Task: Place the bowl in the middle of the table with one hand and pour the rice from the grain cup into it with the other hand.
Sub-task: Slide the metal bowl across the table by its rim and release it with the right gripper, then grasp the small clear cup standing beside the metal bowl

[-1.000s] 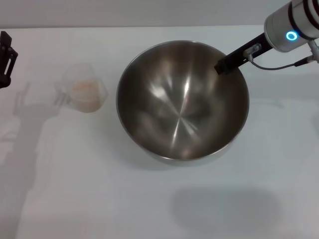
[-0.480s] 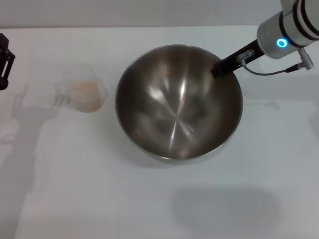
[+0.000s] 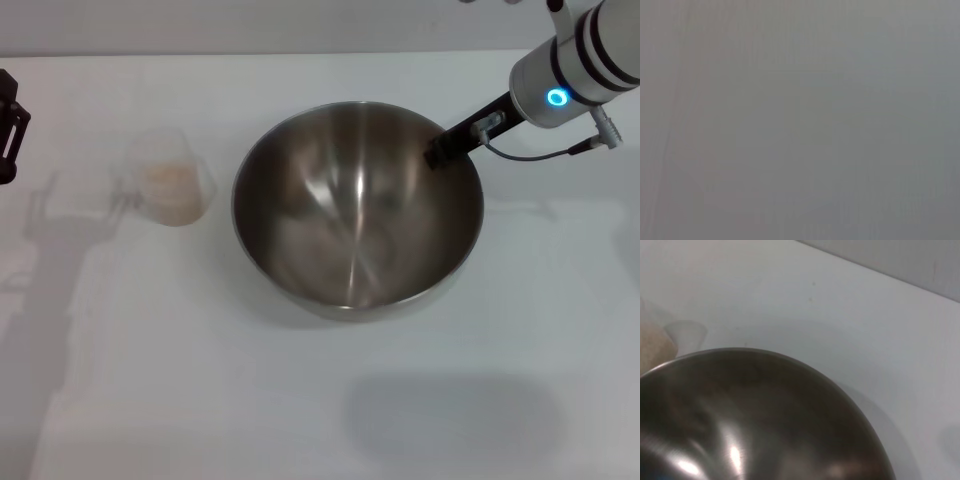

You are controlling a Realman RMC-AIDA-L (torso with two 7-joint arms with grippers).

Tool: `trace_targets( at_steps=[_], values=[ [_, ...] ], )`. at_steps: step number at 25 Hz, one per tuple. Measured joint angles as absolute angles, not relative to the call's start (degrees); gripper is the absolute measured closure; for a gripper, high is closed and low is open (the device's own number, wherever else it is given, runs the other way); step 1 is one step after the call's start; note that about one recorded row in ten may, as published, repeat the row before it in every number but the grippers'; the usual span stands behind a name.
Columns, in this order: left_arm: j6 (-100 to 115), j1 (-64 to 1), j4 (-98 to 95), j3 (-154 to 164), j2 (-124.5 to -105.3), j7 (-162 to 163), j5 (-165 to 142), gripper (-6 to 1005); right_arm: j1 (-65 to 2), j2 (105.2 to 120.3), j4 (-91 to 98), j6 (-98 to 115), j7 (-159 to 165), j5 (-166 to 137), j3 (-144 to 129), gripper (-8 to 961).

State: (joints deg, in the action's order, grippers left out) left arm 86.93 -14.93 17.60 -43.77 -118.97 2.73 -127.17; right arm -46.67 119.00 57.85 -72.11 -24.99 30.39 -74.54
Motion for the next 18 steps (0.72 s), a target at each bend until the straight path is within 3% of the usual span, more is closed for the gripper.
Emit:
trace_targets(
  at_steps=[2,8,18],
  values=[
    [86.98,-14.8,17.72,-43.77,-118.99,2.73,-127.18,166,-46.66,118.96,58.35,-72.45,-24.88,30.12,-74.54,914],
    [87.93,-14.53,17.7,-43.67,-119.0,2.72,-127.27,166,-45.64,119.02,62.85,-72.67,-22.62,26.91,-77.46,704],
    [89.24,-13.68,17.68,-43.67,-119.01,2.73,-127.27,166,-41.98,119.09,77.61,-66.25,-22.36,23.66,-79.82,487]
  ],
)
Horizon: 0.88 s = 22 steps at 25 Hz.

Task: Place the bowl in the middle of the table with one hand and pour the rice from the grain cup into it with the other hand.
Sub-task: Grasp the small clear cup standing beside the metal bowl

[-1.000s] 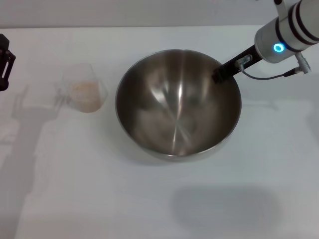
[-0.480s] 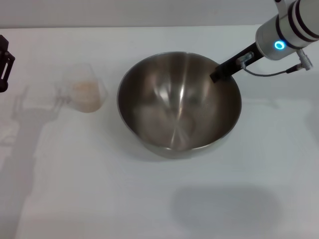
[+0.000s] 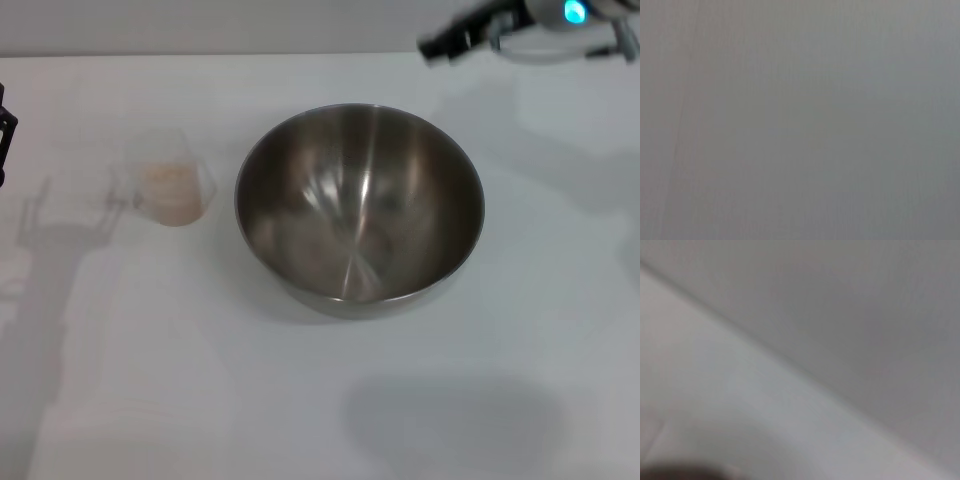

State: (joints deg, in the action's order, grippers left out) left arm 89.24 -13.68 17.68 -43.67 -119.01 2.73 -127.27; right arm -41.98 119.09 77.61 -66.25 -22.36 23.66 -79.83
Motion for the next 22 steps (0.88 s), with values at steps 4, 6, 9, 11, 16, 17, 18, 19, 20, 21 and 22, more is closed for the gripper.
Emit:
trace_targets(
  at_steps=[4,6,9,11,16,17,18,19,20,21,22],
  values=[
    [89.25,-13.69,17.69,-43.65,-119.01,2.73,-127.26,166,-33.54,119.44,82.87,-43.7,-23.8,23.93,-86.57,479],
    [89.24,-13.69,17.73,-43.61,-119.03,2.73,-127.26,166,-29.69,119.53,82.85,-31.26,-23.84,24.15,-90.54,475],
    [89.21,-13.75,17.77,-43.59,-119.08,2.73,-127.27,166,-24.73,119.66,79.65,-11.02,-23.29,24.27,-96.45,475],
    [89.15,-13.79,17.77,-43.59,-119.08,2.72,-127.28,166,-23.2,119.71,77.64,-3.04,-22.8,24.31,-98.42,475],
    [88.79,-13.77,17.54,-42.05,-119.09,2.72,-127.31,166,-18.07,119.76,56.52,45.95,-11.08,24.37,-106.19,475],
    [88.79,-13.77,17.54,-42.05,-119.09,2.72,-127.31,166,-18.07,119.76,56.52,45.95,-11.08,24.37,-106.19,475],
    [88.66,-13.76,17.37,-41.36,-119.09,2.6,-127.32,166,-18.12,119.7,51.62,53.43,-6.9,24.37,-106.4,475],
    [88.23,-13.75,17.21,-40.85,-119.09,2.43,-127.35,166,-18.67,119.52,42.68,65.64,0.84,24.39,-106.28,475],
    [87.57,-13.74,17.09,-40.43,-119.09,2.26,-127.37,166,-18.67,119.52,42.68,65.64,0.84,24.39,-106.28,475],
    [86.35,-13.69,17.01,-40.1,-119.09,2.12,-127.33,166,-19.57,119.29,34.27,74.51,6.64,24.39,-105.8,475],
    [86.35,-13.69,17.01,-40.1,-119.09,2.12,-127.33,166,-19.57,119.29,34.27,74.51,6.64,24.39,-105.8,475]
  ],
)
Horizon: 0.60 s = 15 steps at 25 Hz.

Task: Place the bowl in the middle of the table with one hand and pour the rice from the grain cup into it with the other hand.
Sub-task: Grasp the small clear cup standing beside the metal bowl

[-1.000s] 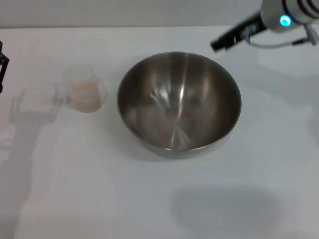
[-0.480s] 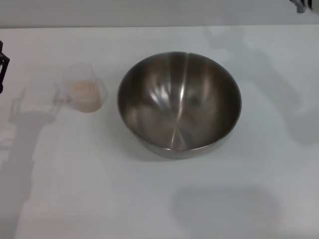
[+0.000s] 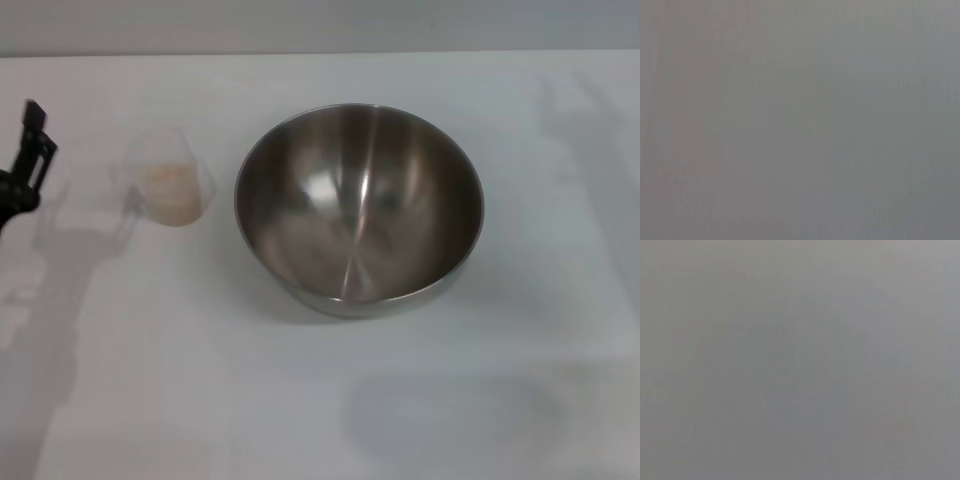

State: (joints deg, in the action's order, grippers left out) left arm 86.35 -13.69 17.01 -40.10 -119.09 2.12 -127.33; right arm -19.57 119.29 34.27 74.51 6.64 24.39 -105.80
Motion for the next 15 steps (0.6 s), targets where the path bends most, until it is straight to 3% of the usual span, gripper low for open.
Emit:
trace_targets(
  at_steps=[5,15],
  values=[
    [75.59,-13.73,17.26,-37.29,-119.09,2.1,-127.31,166,-20.44,119.2,20.85,82.68,9.98,24.39,-103.09,475],
    [67.09,-14.4,17.37,-35.4,-119.09,2.06,-127.35,166,-20.2,119.18,17.95,83.24,9.72,24.42,-101.81,475]
  ],
)
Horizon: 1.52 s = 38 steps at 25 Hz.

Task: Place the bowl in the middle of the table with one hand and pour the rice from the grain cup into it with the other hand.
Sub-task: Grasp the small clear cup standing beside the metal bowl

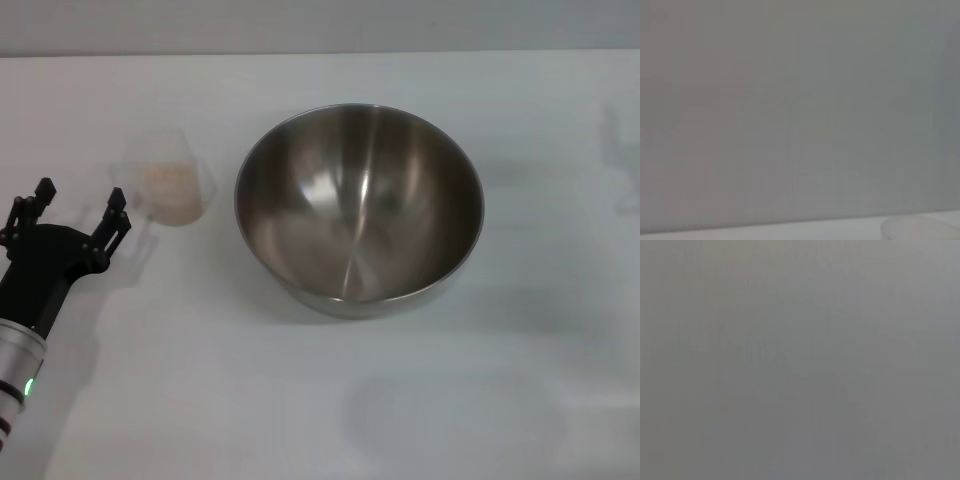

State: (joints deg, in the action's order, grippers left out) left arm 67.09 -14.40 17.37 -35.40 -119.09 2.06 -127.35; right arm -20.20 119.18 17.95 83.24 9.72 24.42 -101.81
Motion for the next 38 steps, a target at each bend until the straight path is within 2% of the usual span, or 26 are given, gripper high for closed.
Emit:
trace_targets(
  at_steps=[38],
  values=[
    [54.29,-22.66,16.0,-42.1,-119.1,-0.17,-126.74,166,-20.27,119.1,17.22,83.9,9.96,24.13,-101.34,475]
  ],
)
